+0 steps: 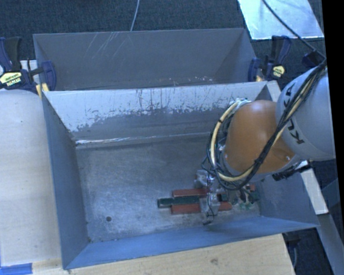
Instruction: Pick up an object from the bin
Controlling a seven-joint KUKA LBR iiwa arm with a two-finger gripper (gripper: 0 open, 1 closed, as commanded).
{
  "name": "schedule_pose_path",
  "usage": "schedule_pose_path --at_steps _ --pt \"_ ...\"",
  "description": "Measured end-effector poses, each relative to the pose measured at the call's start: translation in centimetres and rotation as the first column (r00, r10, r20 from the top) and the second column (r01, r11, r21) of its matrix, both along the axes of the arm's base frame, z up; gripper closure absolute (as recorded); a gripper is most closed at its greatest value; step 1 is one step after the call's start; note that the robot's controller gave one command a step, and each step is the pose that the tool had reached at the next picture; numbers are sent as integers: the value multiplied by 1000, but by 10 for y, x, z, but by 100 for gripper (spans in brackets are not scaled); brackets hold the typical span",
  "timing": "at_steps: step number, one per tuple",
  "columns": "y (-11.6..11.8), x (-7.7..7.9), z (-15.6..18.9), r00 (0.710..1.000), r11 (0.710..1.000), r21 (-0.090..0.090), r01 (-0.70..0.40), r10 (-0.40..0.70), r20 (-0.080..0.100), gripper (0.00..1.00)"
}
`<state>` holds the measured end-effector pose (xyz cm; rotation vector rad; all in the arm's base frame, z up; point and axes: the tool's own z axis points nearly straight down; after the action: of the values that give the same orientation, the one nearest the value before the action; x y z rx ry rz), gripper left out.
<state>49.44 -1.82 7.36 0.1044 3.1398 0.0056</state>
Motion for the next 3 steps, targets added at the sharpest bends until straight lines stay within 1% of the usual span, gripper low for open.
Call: schedule_pose_path --at_steps 2,3 --pt "0 0 2 1000 1000 0 0 0 2 100" --pt "0 0 11 1000 1000 -1 1 -1 4 100"
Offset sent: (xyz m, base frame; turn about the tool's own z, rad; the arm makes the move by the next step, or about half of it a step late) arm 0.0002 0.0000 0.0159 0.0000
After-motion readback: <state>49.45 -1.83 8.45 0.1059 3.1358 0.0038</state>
